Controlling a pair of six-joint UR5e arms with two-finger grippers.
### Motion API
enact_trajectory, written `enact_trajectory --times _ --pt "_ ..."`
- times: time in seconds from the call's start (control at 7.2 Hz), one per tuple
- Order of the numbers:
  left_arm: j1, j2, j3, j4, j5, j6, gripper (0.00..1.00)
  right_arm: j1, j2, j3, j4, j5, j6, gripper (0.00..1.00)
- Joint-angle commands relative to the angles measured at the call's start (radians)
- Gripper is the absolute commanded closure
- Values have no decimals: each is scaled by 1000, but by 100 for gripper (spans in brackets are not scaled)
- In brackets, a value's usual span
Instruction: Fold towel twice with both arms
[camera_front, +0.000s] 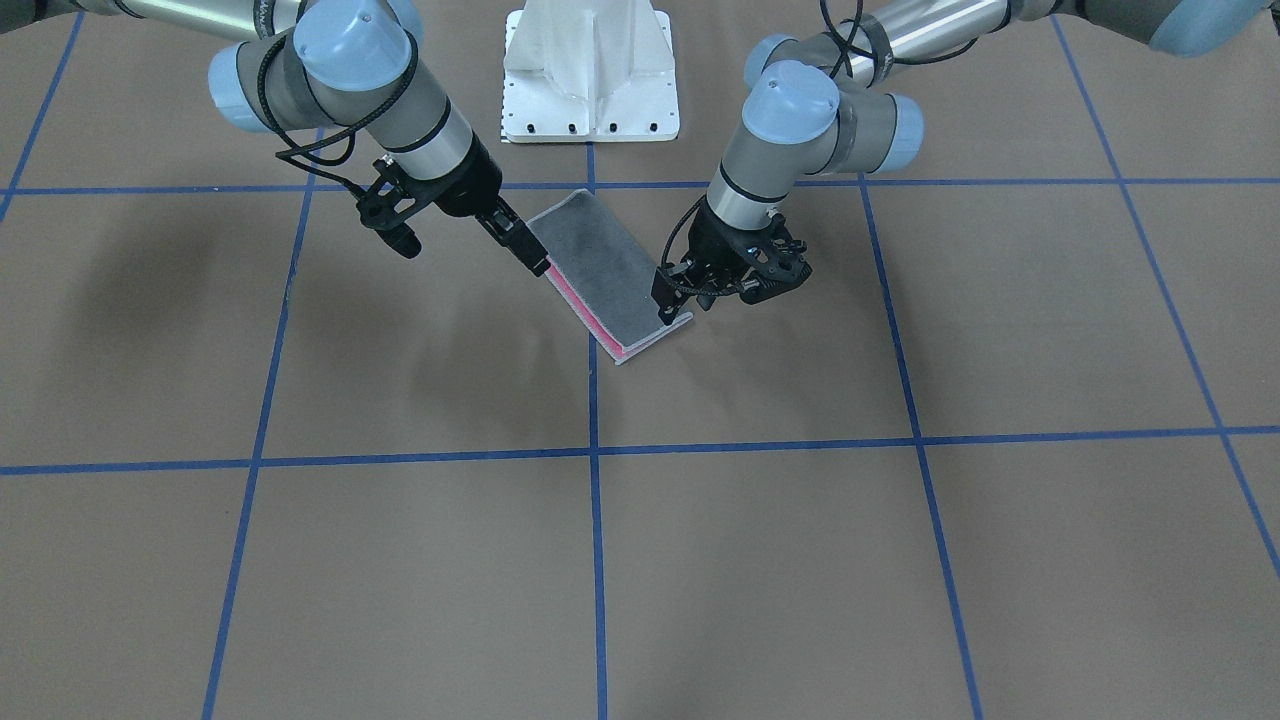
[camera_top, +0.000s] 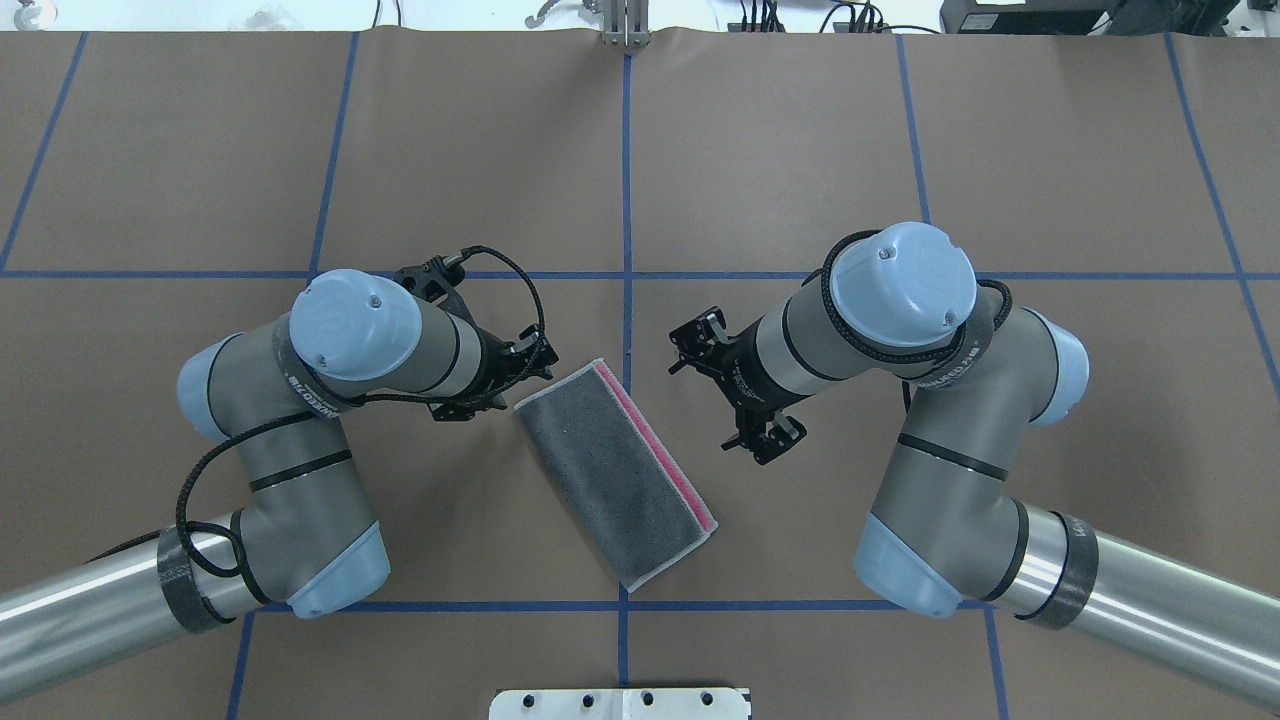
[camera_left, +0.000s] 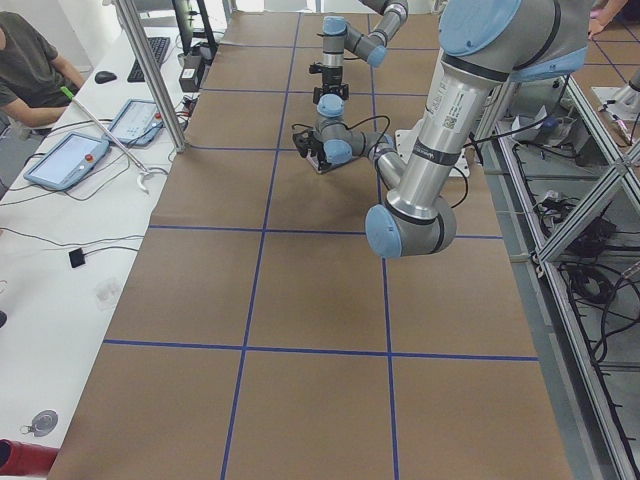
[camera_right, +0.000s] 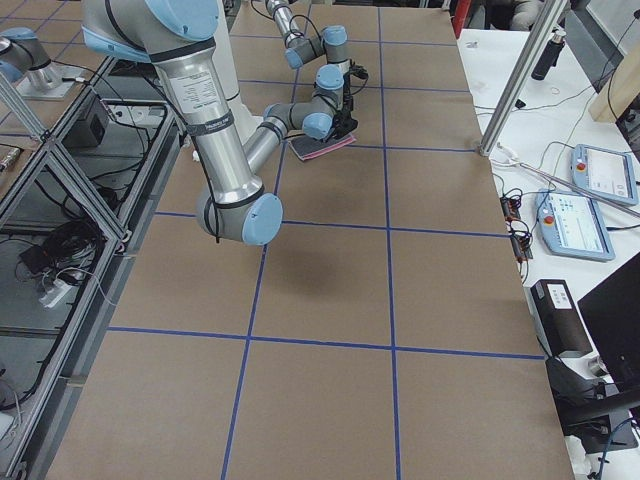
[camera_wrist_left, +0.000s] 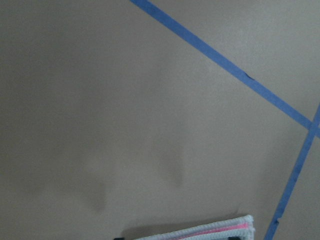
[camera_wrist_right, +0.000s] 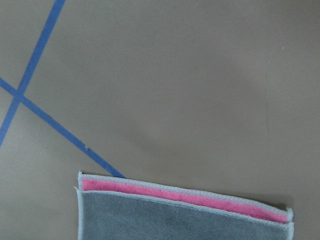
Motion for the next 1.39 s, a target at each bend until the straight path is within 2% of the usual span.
enact_trajectory --times 0.0,0.28,0.56,0.69,1.25 --pt "39 21 -57 1 -1 -2 37 22 0 -2 -2 0 -13 0" --pt "82 26 -56 1 1 -9 47 48 1 -31 0 2 -65 0" --pt "75 21 -36 -1 4 7 54 48 3 -42 3 2 -72 0" --pt "67 21 -34 2 4 57 54 48 1 -42 3 2 -72 0" --pt "78 21 -25 2 2 50 54 50 -3 -43 3 3 -73 0"
